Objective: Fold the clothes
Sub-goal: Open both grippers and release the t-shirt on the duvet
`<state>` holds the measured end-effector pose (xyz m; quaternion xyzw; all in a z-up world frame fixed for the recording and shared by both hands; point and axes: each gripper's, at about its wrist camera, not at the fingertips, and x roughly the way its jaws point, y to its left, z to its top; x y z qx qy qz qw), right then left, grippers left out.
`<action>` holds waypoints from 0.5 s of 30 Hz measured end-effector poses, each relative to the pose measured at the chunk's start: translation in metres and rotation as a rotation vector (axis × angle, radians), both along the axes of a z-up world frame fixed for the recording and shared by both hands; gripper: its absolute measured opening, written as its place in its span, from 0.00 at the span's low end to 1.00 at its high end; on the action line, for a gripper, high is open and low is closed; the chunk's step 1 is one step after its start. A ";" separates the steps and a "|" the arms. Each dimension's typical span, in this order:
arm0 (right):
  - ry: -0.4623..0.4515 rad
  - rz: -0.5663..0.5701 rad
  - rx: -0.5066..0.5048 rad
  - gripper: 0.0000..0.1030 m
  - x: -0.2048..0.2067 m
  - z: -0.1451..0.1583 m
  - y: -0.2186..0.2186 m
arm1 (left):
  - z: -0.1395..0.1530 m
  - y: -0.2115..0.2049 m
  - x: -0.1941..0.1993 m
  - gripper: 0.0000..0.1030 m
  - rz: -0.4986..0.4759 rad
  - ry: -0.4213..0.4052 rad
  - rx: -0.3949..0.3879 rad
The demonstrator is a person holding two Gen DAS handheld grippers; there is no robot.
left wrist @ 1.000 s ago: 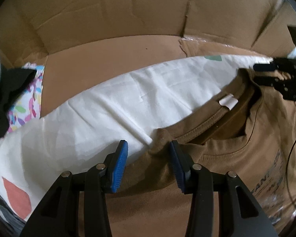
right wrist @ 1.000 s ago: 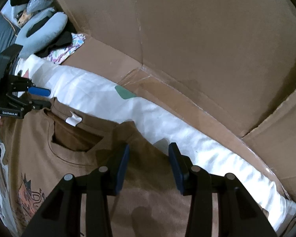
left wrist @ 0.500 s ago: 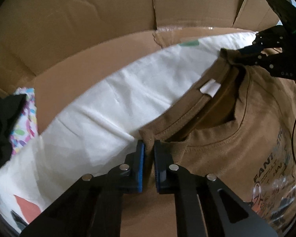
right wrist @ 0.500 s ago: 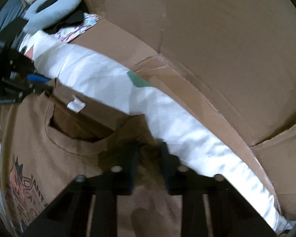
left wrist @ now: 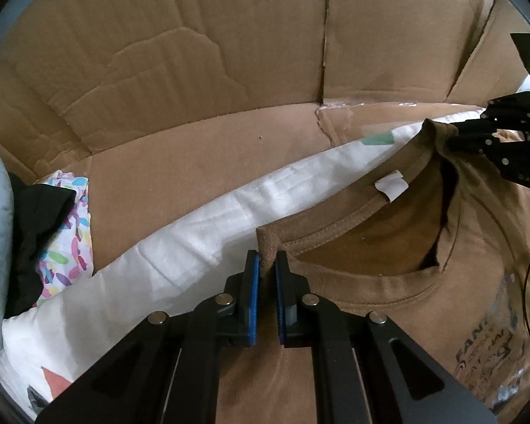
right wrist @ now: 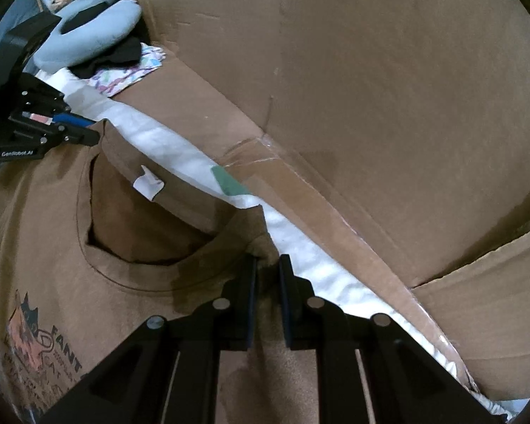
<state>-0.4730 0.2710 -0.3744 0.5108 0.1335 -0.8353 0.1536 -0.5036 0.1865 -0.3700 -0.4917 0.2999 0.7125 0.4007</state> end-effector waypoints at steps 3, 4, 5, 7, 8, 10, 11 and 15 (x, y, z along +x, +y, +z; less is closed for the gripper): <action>-0.067 -0.022 0.028 0.13 -0.007 -0.018 -0.002 | -0.020 0.004 -0.003 0.11 0.032 -0.047 -0.070; -0.077 -0.028 0.038 0.13 -0.009 -0.021 -0.003 | -0.020 0.005 -0.004 0.11 0.044 -0.045 -0.071; -0.070 -0.033 0.031 0.16 -0.009 -0.020 -0.003 | -0.019 0.006 -0.005 0.13 0.057 -0.047 -0.068; -0.074 -0.049 -0.010 0.22 -0.009 -0.012 0.002 | -0.013 0.004 -0.008 0.14 0.089 -0.062 -0.051; -0.078 -0.047 -0.037 0.31 -0.008 -0.006 0.006 | -0.009 0.003 -0.009 0.22 0.102 -0.066 -0.039; -0.073 -0.047 -0.073 0.42 -0.004 0.008 0.015 | 0.002 -0.004 -0.010 0.43 0.121 -0.059 -0.002; -0.069 -0.048 -0.094 0.44 -0.002 0.017 0.021 | 0.008 -0.009 -0.011 0.52 0.137 -0.060 0.023; -0.047 -0.074 -0.161 0.44 0.012 0.051 0.050 | 0.028 -0.038 -0.011 0.53 0.187 -0.075 0.076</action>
